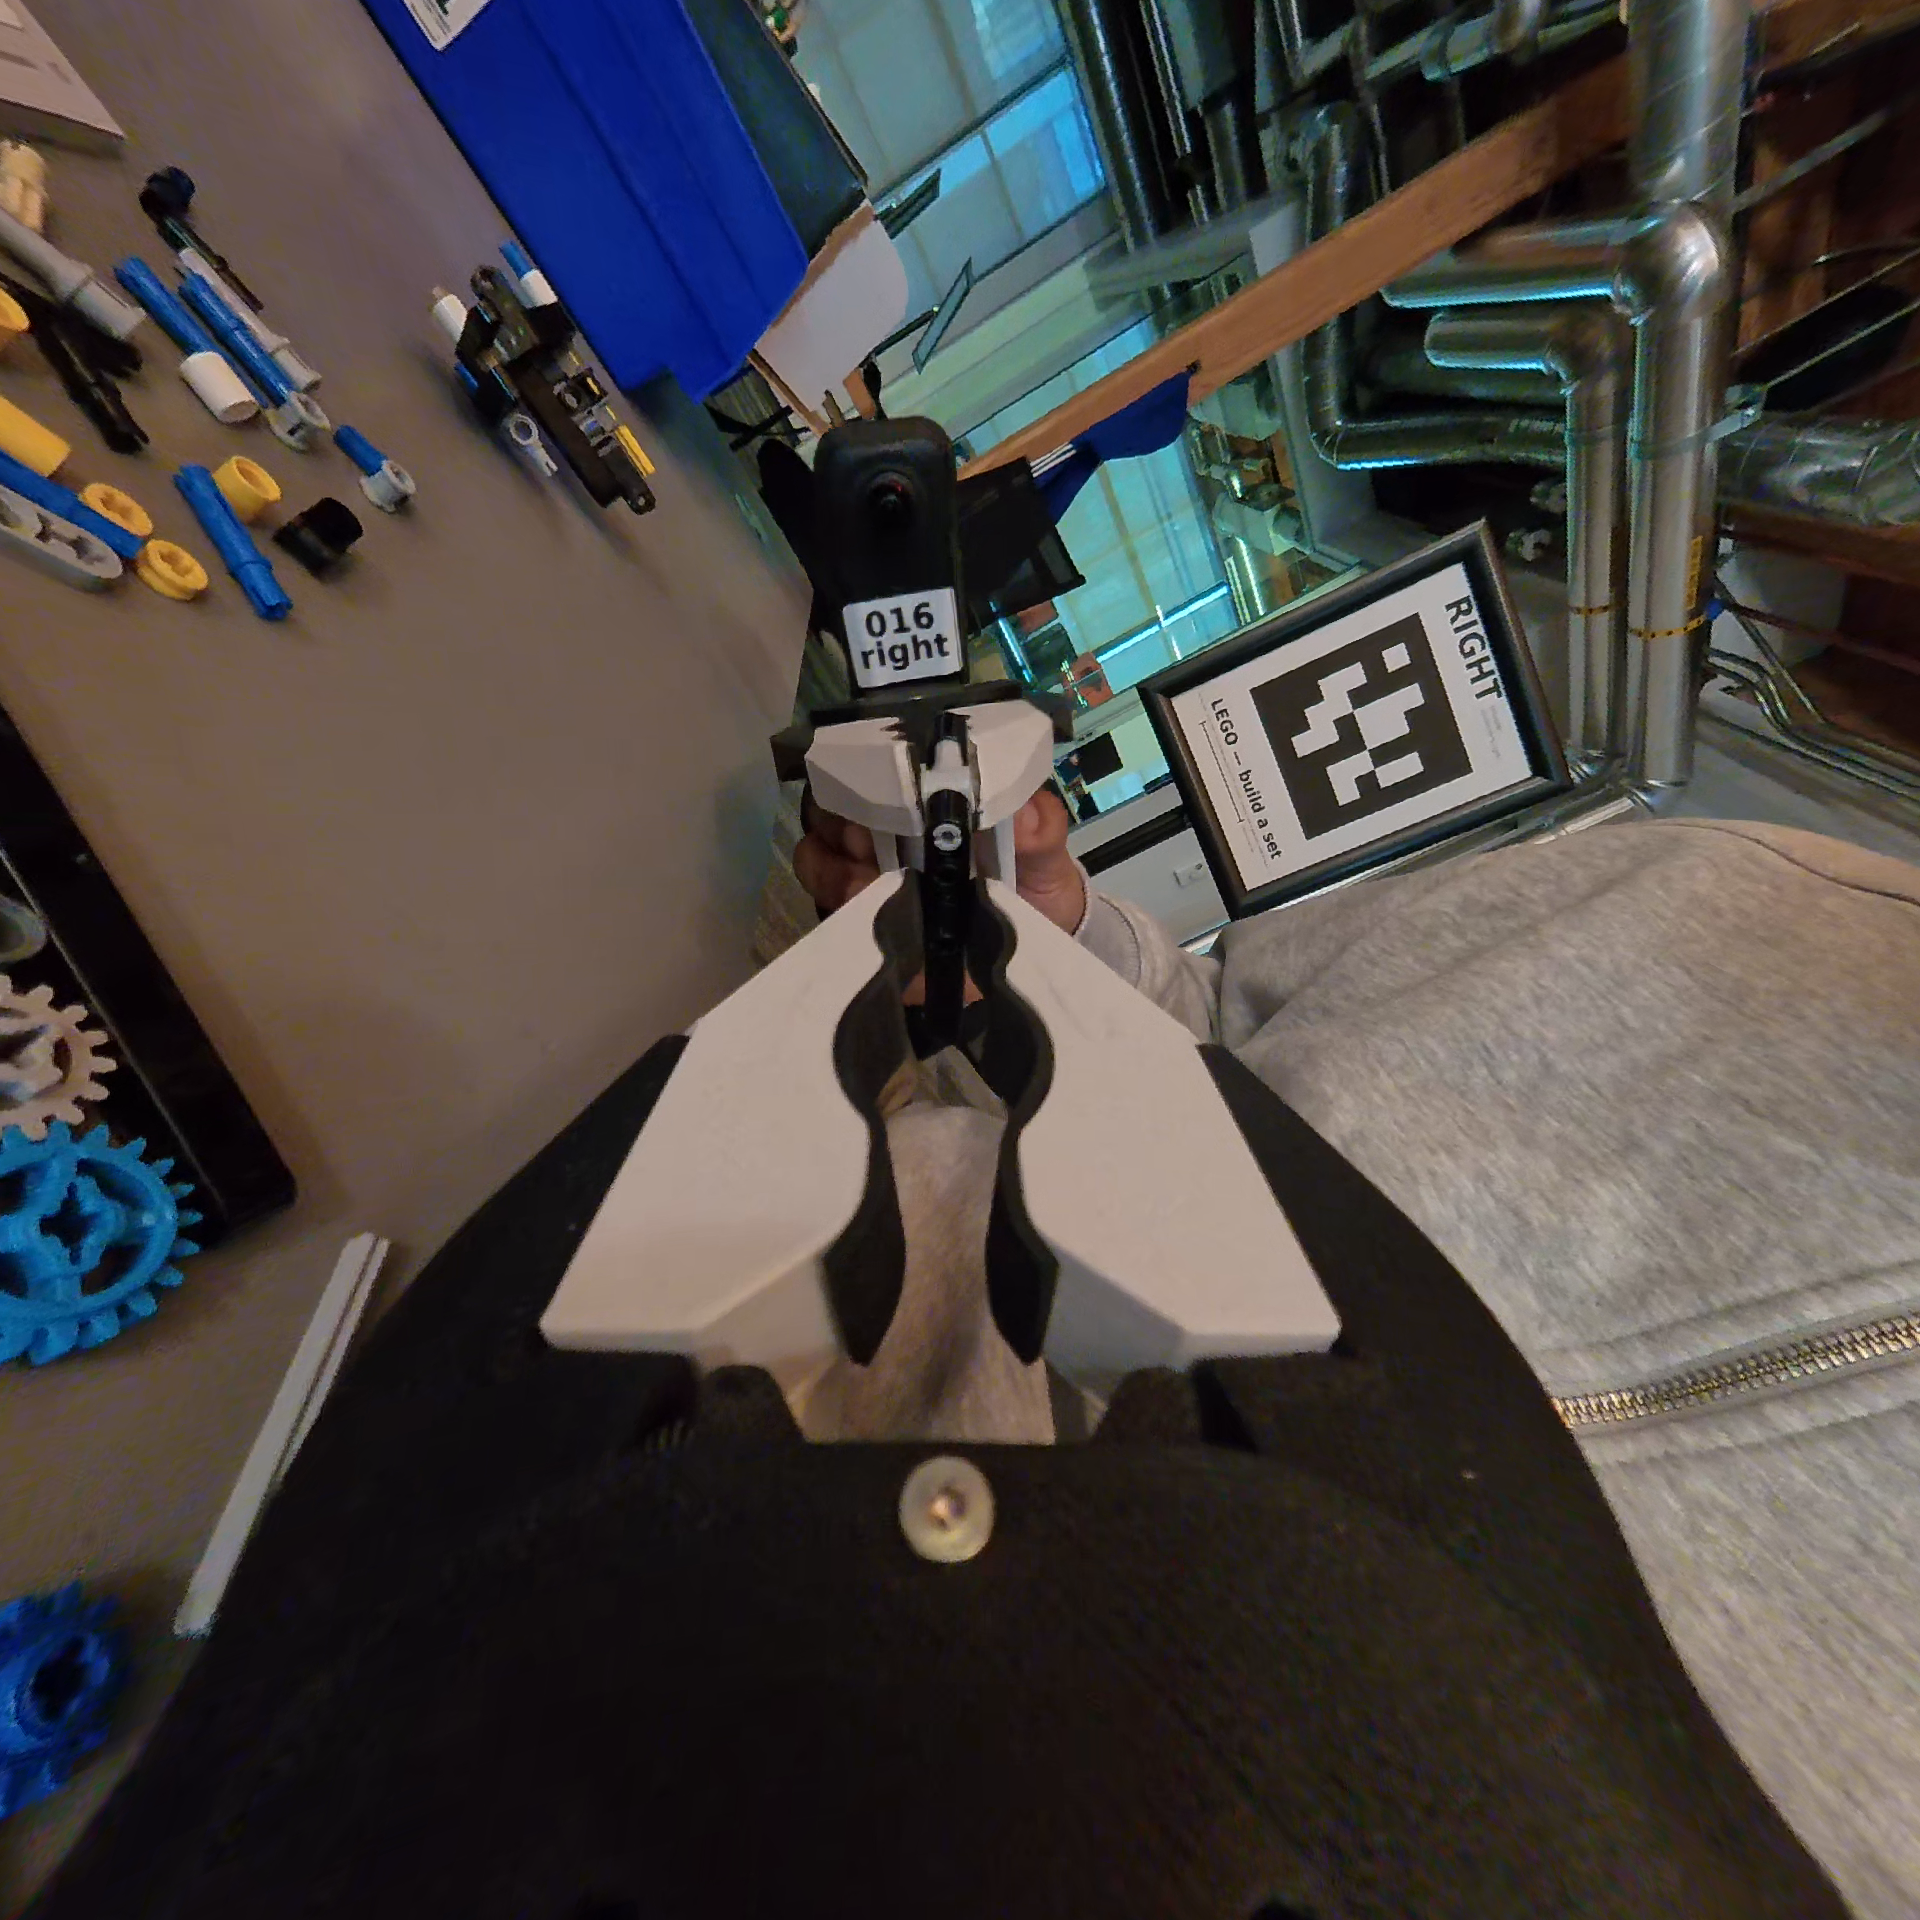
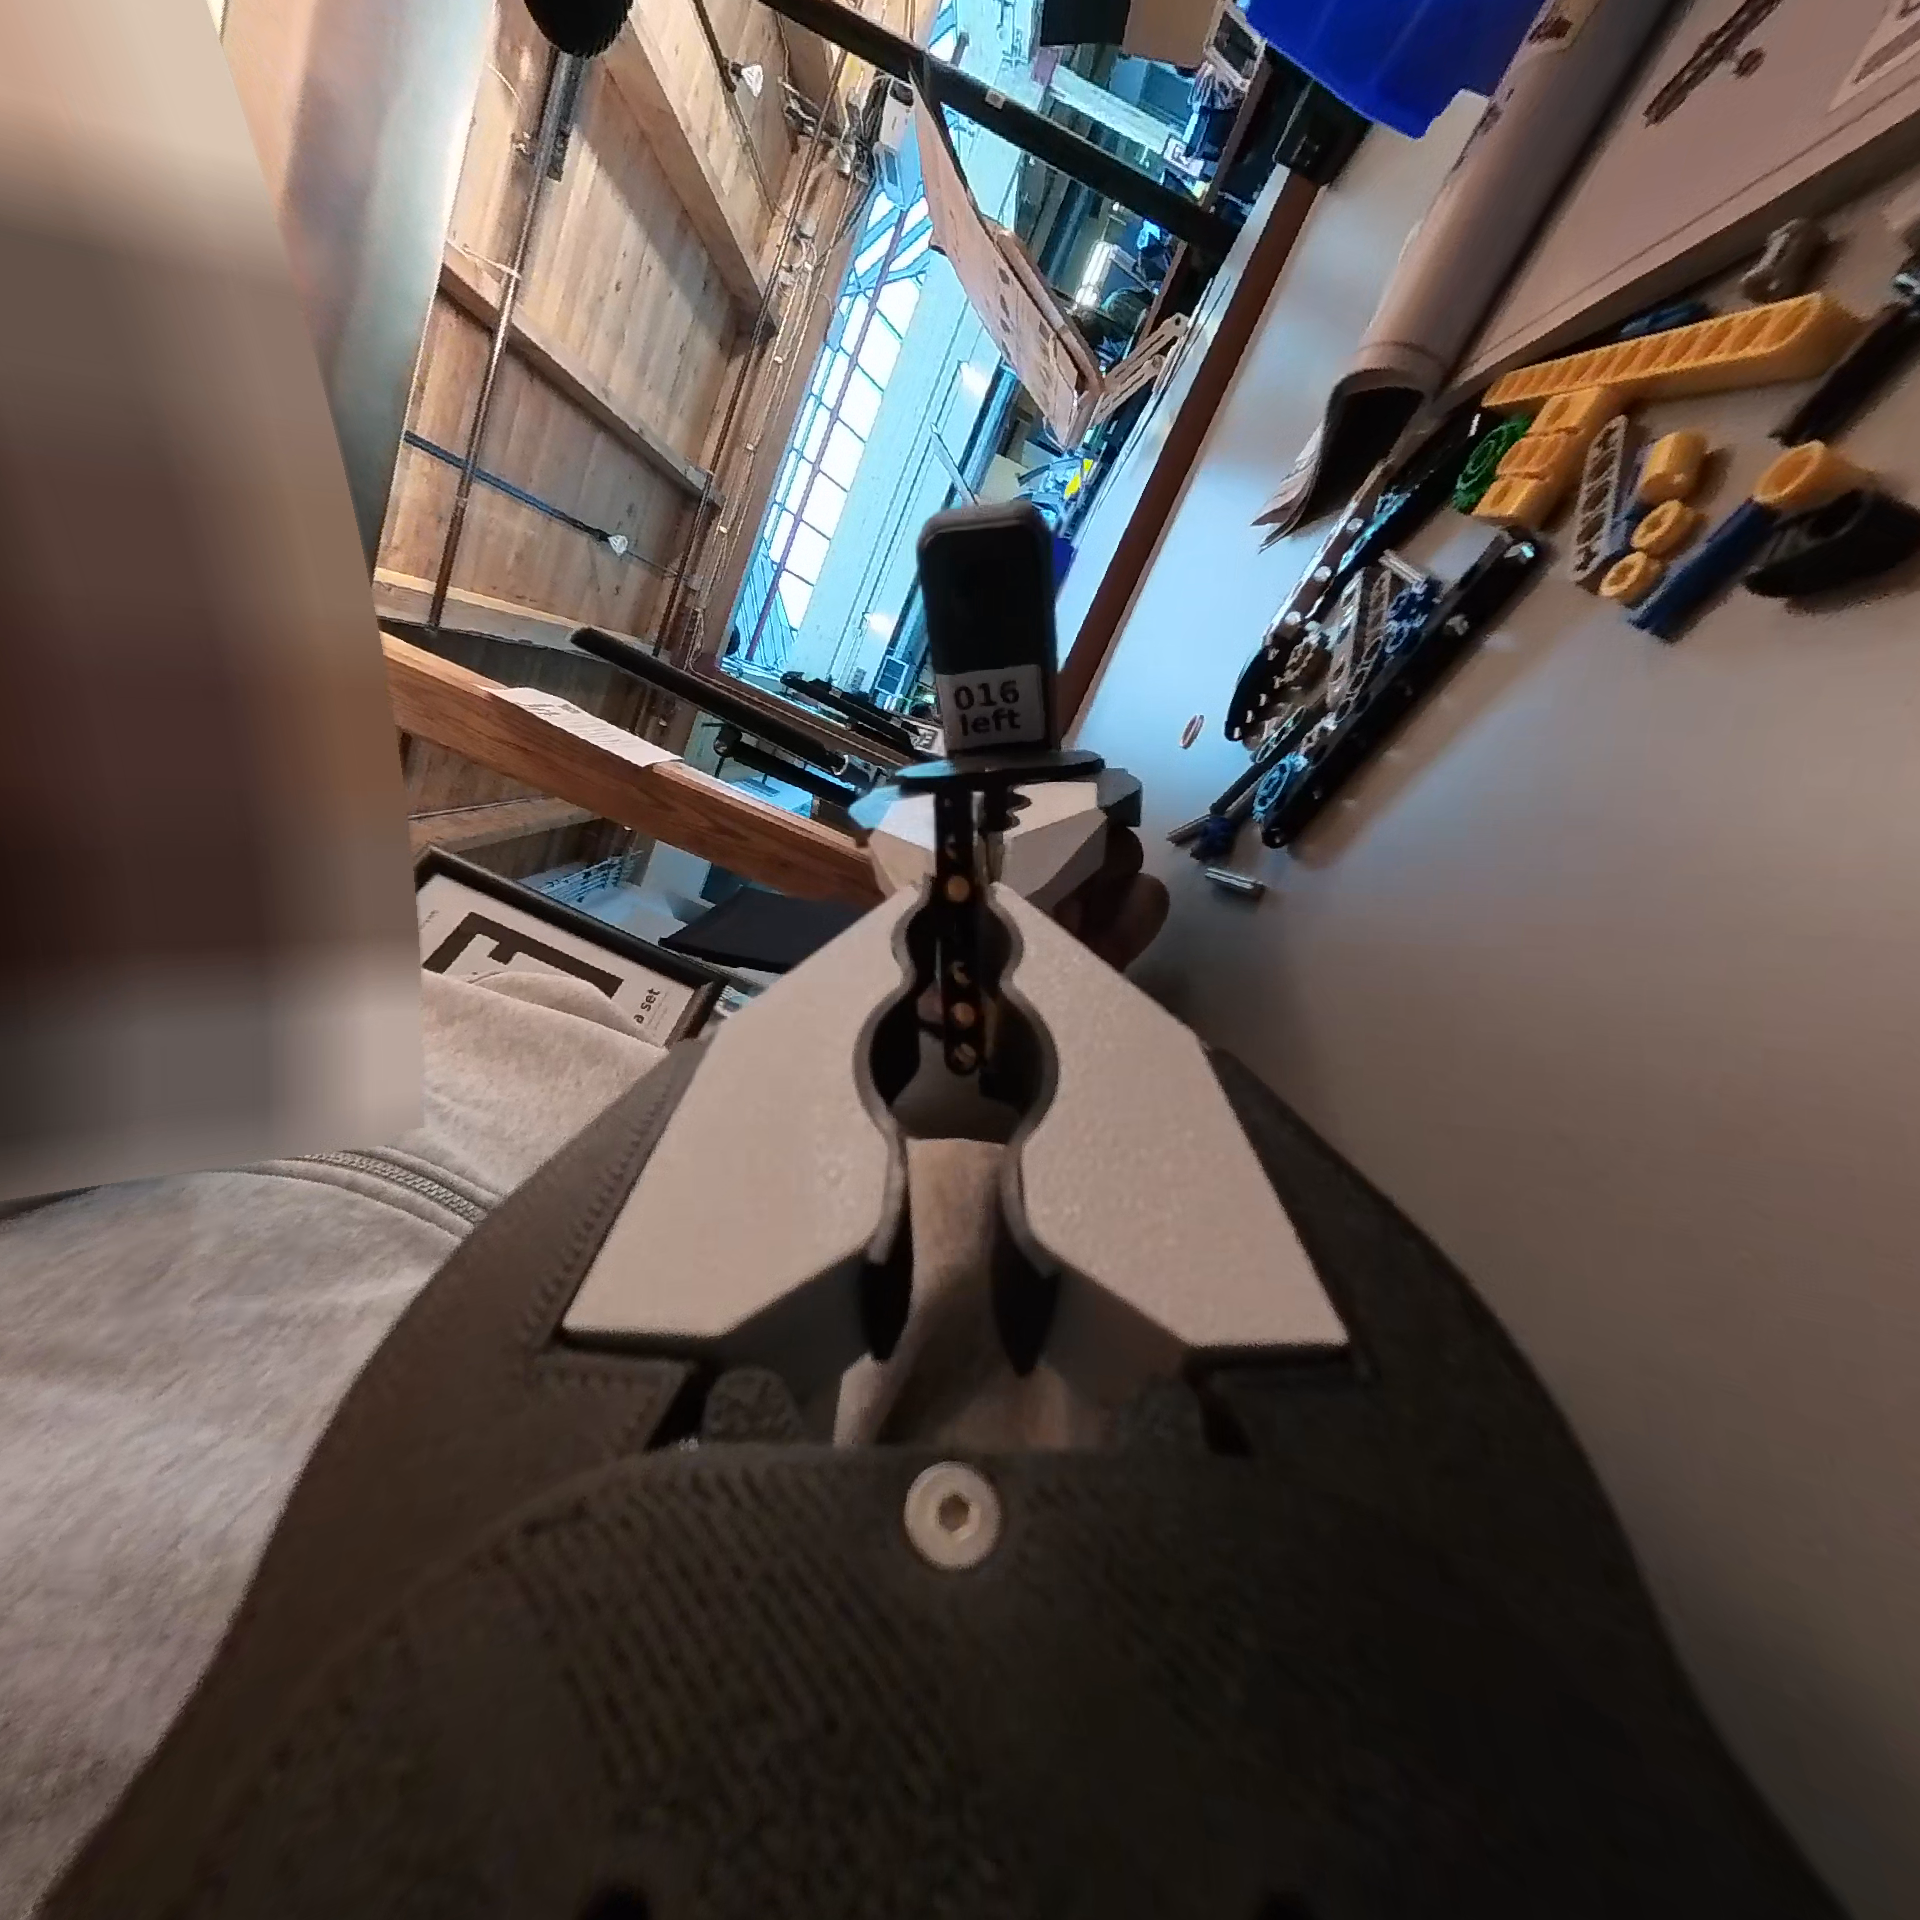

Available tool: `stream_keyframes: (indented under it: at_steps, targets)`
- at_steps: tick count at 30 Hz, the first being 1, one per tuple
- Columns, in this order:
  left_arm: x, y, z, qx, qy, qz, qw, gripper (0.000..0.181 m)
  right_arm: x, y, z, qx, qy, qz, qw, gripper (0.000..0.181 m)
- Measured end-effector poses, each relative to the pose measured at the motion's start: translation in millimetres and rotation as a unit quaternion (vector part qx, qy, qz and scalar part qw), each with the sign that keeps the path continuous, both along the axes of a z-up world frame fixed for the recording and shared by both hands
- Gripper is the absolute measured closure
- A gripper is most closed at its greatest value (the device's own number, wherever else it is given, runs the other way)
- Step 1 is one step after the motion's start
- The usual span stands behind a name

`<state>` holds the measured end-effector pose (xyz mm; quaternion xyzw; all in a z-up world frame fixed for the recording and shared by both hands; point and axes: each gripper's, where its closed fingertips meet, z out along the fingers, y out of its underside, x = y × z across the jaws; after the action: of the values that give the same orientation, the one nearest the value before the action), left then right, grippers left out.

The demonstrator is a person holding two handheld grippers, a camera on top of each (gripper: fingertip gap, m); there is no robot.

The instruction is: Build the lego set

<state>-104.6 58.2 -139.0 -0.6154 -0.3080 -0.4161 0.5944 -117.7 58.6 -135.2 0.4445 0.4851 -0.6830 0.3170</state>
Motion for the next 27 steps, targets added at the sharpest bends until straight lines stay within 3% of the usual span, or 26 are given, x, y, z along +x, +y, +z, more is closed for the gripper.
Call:
stream_keyframes:
  at_steps: [12,18,27]
  targets:
    - [-9.0,-3.1,2.1,0.010,-0.004,0.028,1.000,0.175,-10.3,-7.3,-0.8,0.095,0.066,-0.026,0.993,0.172]
    - [-8.1,-2.9,3.0,0.009,0.002,0.027,1.000,0.175,-10.0,-8.6,-1.2,0.095,0.060,-0.020,0.993,0.173]
    - [-10.3,-1.7,-13.3,-0.051,0.027,0.037,0.998,0.175,-10.8,-7.0,-16.0,0.236,0.084,-0.024,0.968,0.169]
